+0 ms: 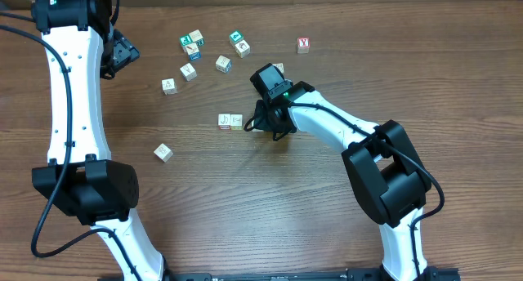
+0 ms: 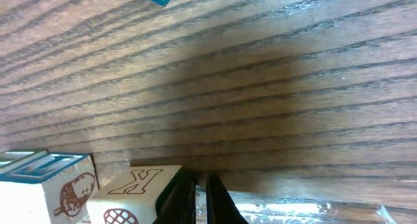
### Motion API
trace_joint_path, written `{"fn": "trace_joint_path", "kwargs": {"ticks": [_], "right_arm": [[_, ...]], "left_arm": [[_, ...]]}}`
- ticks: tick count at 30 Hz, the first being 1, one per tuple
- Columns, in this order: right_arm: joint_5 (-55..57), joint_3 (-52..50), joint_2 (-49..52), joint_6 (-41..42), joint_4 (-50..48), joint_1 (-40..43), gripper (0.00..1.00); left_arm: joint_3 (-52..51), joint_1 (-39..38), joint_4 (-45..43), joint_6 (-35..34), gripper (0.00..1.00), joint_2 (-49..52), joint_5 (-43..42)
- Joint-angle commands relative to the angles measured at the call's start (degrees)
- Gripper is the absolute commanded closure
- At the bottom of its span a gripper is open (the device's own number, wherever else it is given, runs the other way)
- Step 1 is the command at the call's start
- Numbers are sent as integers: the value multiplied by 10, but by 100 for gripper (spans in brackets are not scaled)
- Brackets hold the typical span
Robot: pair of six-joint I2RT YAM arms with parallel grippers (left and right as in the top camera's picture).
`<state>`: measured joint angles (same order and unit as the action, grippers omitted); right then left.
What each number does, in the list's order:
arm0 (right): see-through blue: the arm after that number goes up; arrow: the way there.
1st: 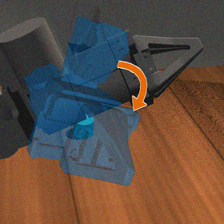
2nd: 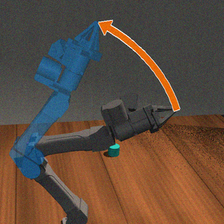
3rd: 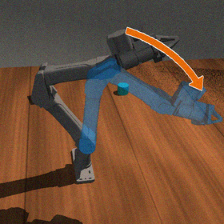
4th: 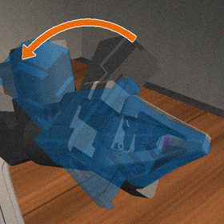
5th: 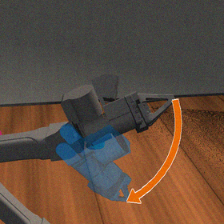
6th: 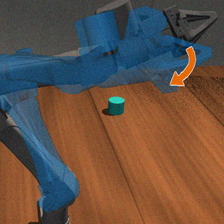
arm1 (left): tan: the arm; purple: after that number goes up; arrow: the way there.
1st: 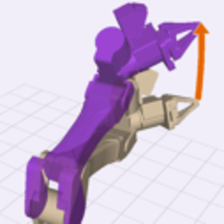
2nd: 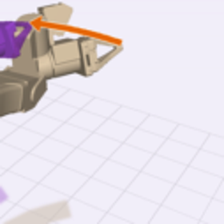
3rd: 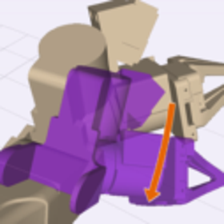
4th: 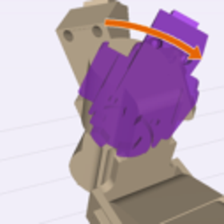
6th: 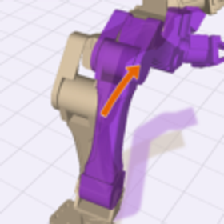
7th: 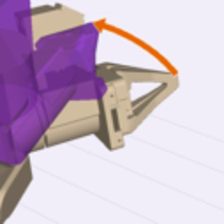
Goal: Form a horizontal line
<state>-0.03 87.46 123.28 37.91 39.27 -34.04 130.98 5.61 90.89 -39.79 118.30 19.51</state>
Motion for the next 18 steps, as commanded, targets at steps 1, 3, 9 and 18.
{"fn": "trace_joint_path", "kwargs": {"ticks": [1,3,9,18], "right_arm": [[-3,-9,3,13,-8,-4,96],[-3,-9,3,13,-13,-4,96],[-3,-9,3,34,-22,-4,96],[-16,-9,3,56,-19,-4,96]], "left_arm": [[7,-4,1,12,0,-5,1],[7,-4,1,12,0,-5,1],[7,-4,1,12,0,-5,1],[7,-4,1,12,0,-5,1]]}}
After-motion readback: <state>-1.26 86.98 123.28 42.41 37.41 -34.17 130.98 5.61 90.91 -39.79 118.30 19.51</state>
